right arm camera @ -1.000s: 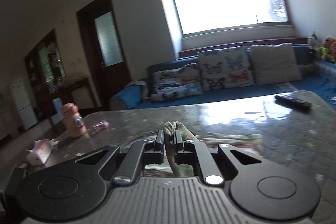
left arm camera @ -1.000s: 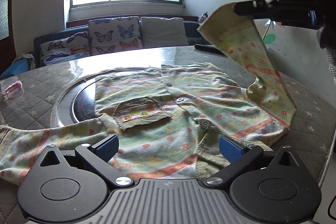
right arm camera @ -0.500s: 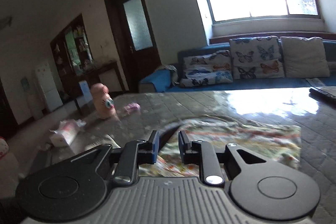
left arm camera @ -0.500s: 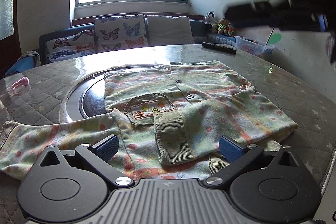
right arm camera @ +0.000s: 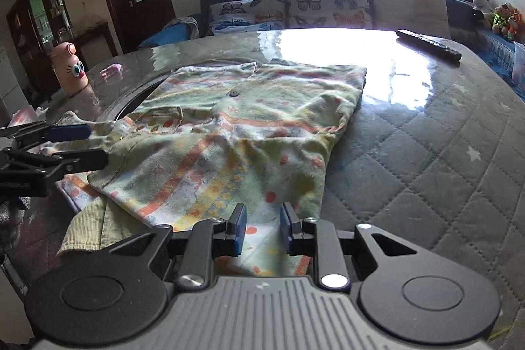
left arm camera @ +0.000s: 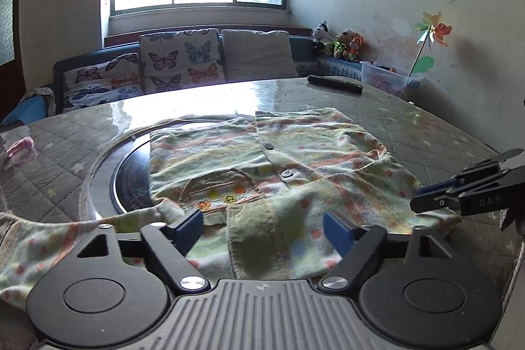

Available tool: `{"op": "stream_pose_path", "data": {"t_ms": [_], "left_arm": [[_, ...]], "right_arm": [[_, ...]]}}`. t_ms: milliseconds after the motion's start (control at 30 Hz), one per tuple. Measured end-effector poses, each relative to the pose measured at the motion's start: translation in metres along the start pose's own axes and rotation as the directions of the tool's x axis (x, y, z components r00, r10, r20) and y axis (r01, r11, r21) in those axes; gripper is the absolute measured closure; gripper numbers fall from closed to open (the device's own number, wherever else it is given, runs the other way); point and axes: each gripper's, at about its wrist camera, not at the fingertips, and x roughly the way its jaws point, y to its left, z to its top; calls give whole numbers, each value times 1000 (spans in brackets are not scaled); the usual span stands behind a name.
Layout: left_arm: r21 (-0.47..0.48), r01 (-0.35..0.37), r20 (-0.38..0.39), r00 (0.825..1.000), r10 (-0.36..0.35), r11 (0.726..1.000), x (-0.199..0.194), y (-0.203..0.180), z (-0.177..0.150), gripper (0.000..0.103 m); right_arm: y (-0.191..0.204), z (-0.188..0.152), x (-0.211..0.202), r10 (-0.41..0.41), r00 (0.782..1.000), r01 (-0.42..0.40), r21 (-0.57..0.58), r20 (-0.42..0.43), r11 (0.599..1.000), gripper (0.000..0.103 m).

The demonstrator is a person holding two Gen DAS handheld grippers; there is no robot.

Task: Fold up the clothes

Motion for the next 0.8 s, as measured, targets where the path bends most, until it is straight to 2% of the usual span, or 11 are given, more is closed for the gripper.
{"op": "stream_pose_path", "data": {"t_ms": [200,467,633,700,733,767,800], "left_arm": [[2,11,-24,1000,-11,1000,20,-6,7,52],[-48,-42,-90,995,38,998,37,8,4,53],[-113,-39,-105,994,27,993,42,20,6,53],[-118,-25,-119,993,11,993,46,21,5,70],[-116,-24,-118,993,11,993,47,21,4,71],[-108,-28,-108,994,16,994,46,20,3,78],[-100,-33,-92,995,24,994,43,18,4,90]], "right_arm": [[-6,27,16,-8,998,7,10,58,1000,80],[-16,26,41,-23,999,23,31,26,999,79],[-14,25,41,-17,1000,16,16,23,1000,71],[-12,26,42,-15,1000,14,12,23,1000,68],[-11,26,41,-17,1000,17,9,22,1000,68],[-10,26,41,-20,1000,20,6,22,1000,68],[-9,26,41,-23,1000,23,2,21,1000,68]]}}
